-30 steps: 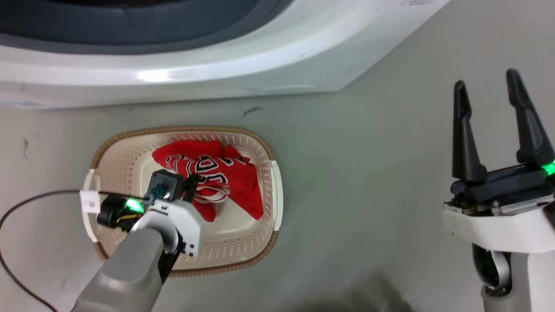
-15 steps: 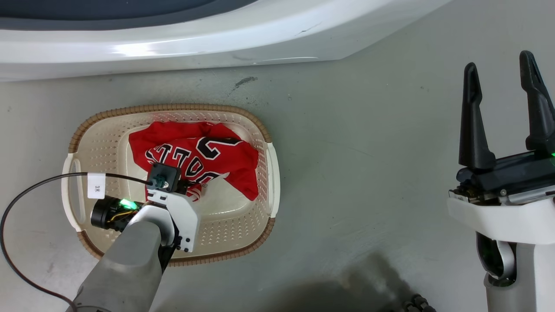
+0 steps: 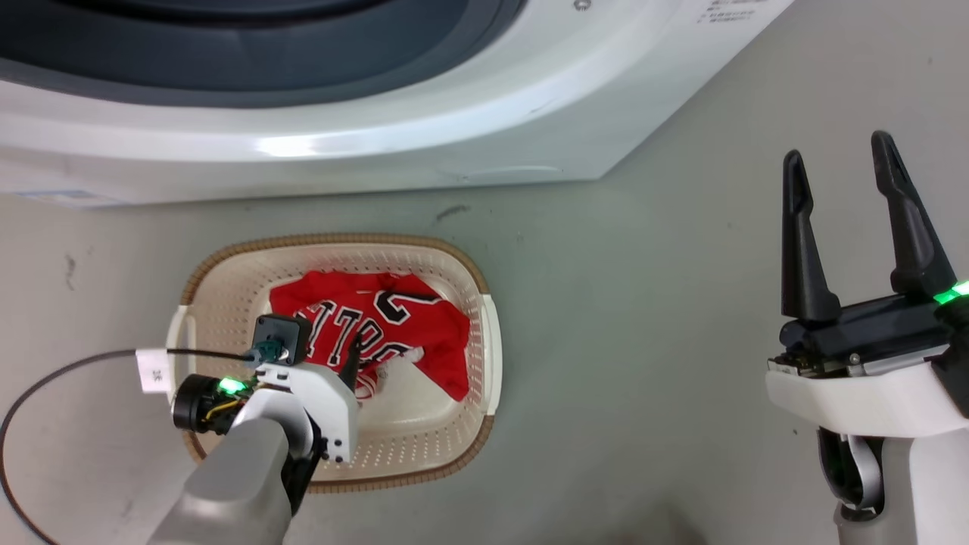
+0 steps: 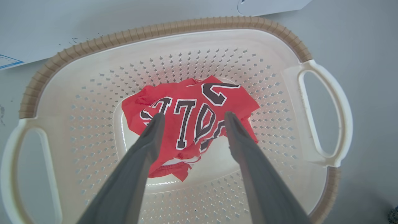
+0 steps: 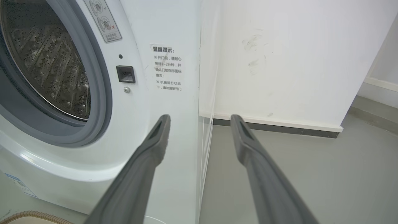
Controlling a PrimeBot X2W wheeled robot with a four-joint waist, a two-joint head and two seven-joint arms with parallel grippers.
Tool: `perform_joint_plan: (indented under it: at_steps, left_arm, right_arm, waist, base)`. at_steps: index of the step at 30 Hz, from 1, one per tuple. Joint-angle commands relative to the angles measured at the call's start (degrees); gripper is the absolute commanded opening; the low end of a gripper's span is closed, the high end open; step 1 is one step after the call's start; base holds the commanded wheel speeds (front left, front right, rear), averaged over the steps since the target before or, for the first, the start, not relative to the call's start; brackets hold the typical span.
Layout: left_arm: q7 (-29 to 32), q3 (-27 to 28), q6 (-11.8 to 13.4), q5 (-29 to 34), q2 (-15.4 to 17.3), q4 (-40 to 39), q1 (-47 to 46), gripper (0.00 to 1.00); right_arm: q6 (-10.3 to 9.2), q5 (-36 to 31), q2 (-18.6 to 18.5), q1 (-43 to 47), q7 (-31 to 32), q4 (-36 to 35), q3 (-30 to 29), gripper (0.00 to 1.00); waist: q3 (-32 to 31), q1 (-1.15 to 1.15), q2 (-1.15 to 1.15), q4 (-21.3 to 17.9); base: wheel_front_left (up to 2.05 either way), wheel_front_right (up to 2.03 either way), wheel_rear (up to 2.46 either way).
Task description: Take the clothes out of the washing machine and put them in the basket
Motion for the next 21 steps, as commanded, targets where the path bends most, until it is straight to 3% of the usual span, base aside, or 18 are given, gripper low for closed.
perform_joint_plan:
  at_steps: [1, 10, 21]
  left_arm:
    - [-0.17, 1.31, 0.55, 0.41, 0.55, -2.95, 2.88, 1.00]
    - [-0.20, 10.70, 3.85, 4.60, 1.59, -20.73, 14.12, 1.00]
    - [-0.21, 21.47, 4.55, 11.26, -1.63, -37.23, 25.70, 1.00]
  right_arm:
    - [-0.06, -0.01, 0.05, 1.12, -0.12, 0.29, -0.21, 1.00]
    - [-0.06, 0.23, 0.06, 4.74, -0.12, 1.65, 0.37, 1.00]
    - [-0.06, 0.76, 0.06, 9.25, -0.12, 2.71, 1.43, 1.00]
  waist:
    - [-3.55, 0.00, 0.00, 1.32]
    - [-10.66, 0.00, 0.00, 3.04]
    - [-18.55, 0.00, 0.00, 4.38]
  base:
    - [0.00, 0.00, 0.00]
    - [0.00, 0.00, 0.00]
    - [0.00, 0.00, 0.00]
